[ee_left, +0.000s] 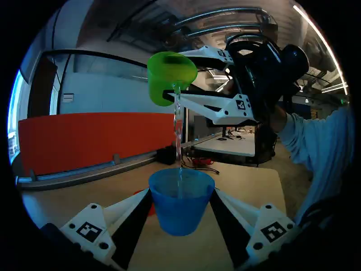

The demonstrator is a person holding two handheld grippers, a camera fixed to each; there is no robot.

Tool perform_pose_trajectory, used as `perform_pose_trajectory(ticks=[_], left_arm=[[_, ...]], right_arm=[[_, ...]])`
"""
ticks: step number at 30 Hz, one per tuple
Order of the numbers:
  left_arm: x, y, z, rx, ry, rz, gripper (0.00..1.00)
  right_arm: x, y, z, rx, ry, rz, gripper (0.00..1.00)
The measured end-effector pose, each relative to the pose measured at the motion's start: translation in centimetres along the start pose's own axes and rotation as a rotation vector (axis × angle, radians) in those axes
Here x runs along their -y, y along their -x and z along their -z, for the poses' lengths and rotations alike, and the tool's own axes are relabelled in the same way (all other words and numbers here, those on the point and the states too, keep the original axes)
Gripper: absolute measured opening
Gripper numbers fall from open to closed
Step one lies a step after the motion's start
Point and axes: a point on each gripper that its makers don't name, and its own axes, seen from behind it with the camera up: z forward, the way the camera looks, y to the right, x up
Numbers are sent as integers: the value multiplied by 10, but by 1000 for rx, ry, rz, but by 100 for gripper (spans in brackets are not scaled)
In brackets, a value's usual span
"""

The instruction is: Pour water

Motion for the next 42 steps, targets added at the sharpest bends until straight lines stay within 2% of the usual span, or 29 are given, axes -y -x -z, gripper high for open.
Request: perform_pose_trajectory(ticks=[42], left_arm=[[-1,-1,-4,-3,3,1,86]], right_arm=[[-10,-3,0,3,25,143,90]])
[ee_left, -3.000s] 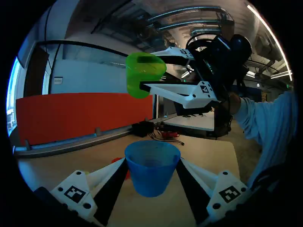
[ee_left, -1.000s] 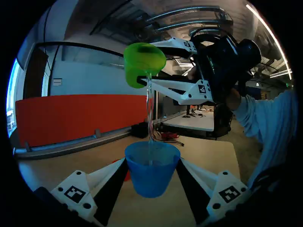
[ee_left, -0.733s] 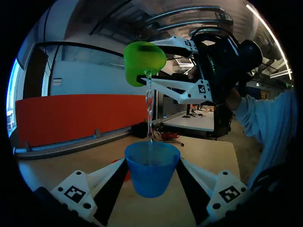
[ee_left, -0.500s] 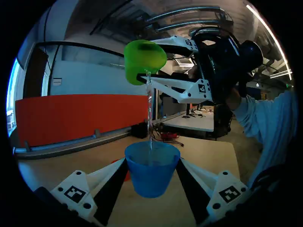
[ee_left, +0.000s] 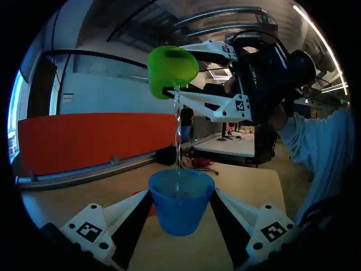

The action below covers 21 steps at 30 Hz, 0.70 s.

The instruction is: Pour water

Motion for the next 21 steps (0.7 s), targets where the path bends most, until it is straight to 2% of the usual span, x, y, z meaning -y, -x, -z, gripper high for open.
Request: perform_pose_trajectory(ticks=[21], left_arm=[[-1,-3,0,-4,1,5,86]], right_arm=[[0,-5,0,-3,9,61,90]])
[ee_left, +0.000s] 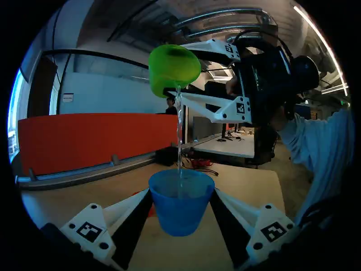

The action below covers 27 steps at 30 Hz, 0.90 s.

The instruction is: Pour water

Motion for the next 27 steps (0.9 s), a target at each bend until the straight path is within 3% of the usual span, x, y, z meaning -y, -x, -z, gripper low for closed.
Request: perform_pose_trajectory(ticks=[27], left_arm=[[3,-6,1,-6,-8,7,86]], right_arm=[[6,-12,-5,-10,-8,65,90]])
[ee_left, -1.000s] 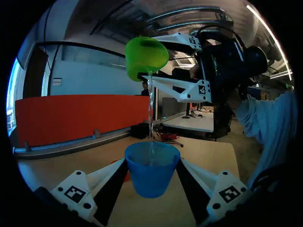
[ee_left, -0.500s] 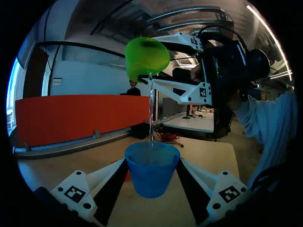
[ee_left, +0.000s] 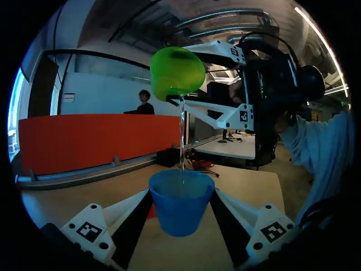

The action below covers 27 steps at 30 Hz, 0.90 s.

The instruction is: Pour water

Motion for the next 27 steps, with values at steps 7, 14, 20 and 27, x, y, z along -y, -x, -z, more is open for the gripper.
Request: perform_pose_trajectory(ticks=[7,14,20,27], left_arm=[[-1,0,1,-2,2,4,86],[-2,-1,0,-2,4,5,86],[-1,-2,-1,-5,5,10,86],[0,-4,-2,-6,3,9,86]], right_arm=[[0,-2,0,-2,2,12,90],[-2,-5,0,-1,5,29,90],[0,-6,-1,1,5,51,90],[0,-5,-1,1,9,80,90]])
